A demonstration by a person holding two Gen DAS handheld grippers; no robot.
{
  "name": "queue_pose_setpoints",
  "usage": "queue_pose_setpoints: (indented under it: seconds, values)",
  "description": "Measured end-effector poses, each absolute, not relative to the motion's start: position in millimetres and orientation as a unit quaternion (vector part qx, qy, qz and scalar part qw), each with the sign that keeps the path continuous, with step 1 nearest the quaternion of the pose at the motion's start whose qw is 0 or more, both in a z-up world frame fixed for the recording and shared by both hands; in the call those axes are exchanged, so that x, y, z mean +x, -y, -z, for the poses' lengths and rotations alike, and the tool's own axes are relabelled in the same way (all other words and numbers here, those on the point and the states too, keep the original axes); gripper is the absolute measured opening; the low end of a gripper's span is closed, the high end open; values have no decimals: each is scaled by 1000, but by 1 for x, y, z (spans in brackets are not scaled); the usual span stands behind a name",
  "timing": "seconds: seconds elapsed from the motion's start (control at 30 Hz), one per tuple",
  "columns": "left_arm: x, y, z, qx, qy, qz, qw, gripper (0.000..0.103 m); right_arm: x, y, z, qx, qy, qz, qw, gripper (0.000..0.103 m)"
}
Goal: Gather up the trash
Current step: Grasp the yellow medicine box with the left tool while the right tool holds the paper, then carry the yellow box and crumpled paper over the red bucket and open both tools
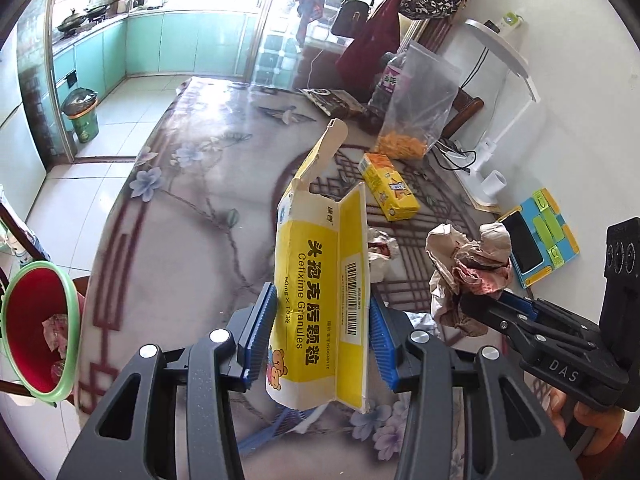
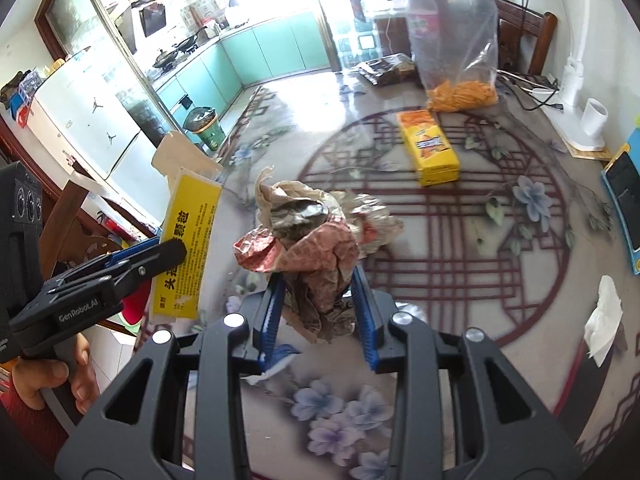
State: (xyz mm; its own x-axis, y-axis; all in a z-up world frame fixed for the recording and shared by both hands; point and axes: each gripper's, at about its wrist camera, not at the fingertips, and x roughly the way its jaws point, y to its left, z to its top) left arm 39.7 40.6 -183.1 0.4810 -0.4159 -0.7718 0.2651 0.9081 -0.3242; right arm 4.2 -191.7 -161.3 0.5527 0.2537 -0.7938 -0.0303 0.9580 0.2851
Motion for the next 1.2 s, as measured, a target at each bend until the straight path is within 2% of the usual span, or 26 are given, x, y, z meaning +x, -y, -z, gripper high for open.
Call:
queue_pose_setpoints:
  seconds: [0.27,0.3,0.33,0.37,0.47,0.5,0.57,0.73,0.87,1.13,1.2]
  values:
    - [46,-95,184,-99,-462,195,860,35,10,129,152,100,-465,-99,874,33]
    - [47,-103,184,-101,-460,194,861,34,11,120,152,96,-465,-103,874,33]
    - [48,-113,184,-104,-459,193,861,24,12,112,150,94,-465,-106,874,33]
    - [50,-121,185,-107,-459,190,861,21,13,104,149,93,-464,-109,874,33]
    - [53,-144,187,-112,-461,179,862,21,18,80,149,86,-464,-120,873,33]
    - [54,-153,189,-113,-465,176,860,24,20,73,149,84,-465,-122,873,33]
    - [56,-167,195,-112,-472,167,858,54,24,64,150,86,-464,-122,873,33]
    - [55,-189,223,-64,-500,180,845,65,26,50,150,91,-465,-114,873,33]
    - [50,-194,259,-8,-544,198,815,65,25,46,158,93,-477,-104,868,33]
    - [31,-187,319,8,-614,222,758,63,18,36,164,93,-493,-95,860,33]
    - [32,-189,319,-18,-612,227,758,44,17,34,162,92,-491,-94,861,33]
